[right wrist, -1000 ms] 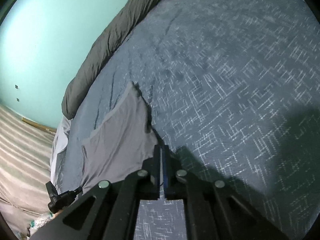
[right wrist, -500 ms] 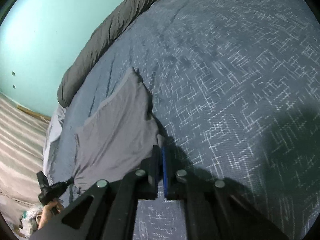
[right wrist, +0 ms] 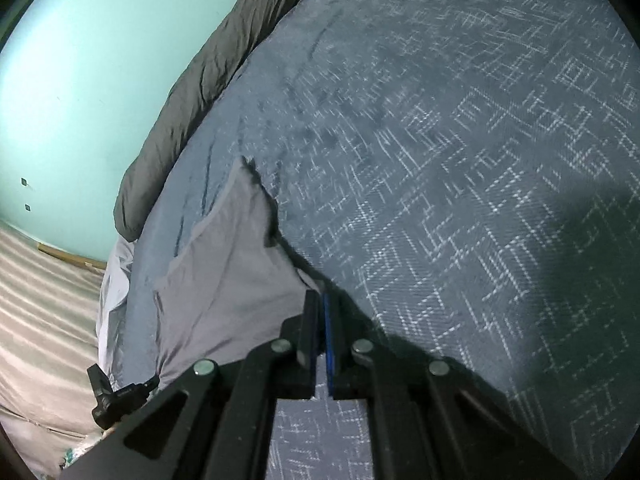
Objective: Fold clothes
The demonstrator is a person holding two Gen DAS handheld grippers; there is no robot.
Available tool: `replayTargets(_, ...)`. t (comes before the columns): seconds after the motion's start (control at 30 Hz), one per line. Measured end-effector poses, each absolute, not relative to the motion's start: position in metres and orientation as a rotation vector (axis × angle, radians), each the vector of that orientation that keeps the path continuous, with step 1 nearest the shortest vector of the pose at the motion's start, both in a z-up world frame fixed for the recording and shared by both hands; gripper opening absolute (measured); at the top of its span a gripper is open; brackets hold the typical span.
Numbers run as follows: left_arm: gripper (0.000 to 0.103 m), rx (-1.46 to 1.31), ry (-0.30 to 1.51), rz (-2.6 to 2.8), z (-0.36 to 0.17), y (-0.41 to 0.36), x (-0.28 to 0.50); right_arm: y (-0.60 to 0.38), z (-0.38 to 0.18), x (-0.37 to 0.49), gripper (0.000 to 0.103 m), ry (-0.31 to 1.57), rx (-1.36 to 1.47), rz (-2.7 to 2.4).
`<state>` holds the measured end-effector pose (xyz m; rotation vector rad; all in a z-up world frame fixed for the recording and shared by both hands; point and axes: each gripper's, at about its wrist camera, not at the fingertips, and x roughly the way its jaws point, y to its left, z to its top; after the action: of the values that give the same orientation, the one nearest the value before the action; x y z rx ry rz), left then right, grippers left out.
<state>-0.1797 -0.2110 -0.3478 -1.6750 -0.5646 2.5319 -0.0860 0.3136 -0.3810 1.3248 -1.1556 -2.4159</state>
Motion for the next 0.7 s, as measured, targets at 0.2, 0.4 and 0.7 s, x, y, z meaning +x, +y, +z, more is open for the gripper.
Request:
replayTargets(0.2,0.033,-1.651,-0.547,2.57,-0.331,-0.211,-0.177,0.306,-0.373,-0.091,0.012,-1.144,1.346,-2.455)
replayTargets(0.4,0.045,-1.611,-0.502,2.517,-0.315,-0.19,-0.149,0.314,-0.346,-0.077,0.029,-1.122,1.297,-2.531)
replayTargets(0.7,0.046,-1.593,-0.341,2.252,-0.321,-0.078,-0.12,0.219,-0.351,-0.073,0.03,-0.946,1.413,-2.2)
